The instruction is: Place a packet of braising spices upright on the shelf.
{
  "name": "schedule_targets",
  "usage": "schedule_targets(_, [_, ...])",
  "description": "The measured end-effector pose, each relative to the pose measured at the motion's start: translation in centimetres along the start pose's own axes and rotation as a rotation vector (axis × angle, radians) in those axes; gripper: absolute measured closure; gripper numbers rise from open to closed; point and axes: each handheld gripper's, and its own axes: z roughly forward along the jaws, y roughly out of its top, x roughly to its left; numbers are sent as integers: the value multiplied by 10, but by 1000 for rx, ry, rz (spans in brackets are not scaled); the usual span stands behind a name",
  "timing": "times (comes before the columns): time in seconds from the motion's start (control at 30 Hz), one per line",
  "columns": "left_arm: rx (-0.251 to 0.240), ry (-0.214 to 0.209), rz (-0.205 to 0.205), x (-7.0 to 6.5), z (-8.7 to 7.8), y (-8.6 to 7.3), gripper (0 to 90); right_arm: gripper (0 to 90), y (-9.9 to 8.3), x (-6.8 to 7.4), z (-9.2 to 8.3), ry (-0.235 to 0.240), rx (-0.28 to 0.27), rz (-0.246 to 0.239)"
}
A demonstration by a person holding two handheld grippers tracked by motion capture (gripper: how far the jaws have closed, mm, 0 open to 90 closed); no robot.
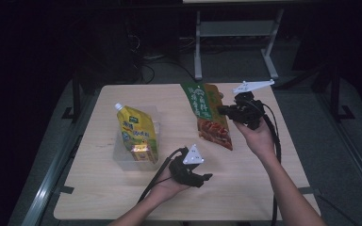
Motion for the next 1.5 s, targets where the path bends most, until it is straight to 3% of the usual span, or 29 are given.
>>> schedule_targets(0.07, [-7,-3,-16,-1,-2,-5,384,900,5,5,3,11,-8,-15])
schedule_targets(0.5, [-5,-13,-17,-5,-12,-18,373,900,43,30,23,83,-34,-74])
schedule_targets(0.7, [-30,-17,-36,-7,-14,-22,370,900,59,40,28,105,-60,-95])
schedule_targets(0.87, [-15,-27,-19,-8,-14,-22,365,900,75,48,34,122,-74,-111])
schedule_targets(1.3, [-29,-35,-25,-5,-16,-25,358,900,104,69,69,165,-65,-143])
schedule_targets(1.5, [-40,-32,-38,-6,-17,-26,356,900,112,76,96,177,-58,-142])
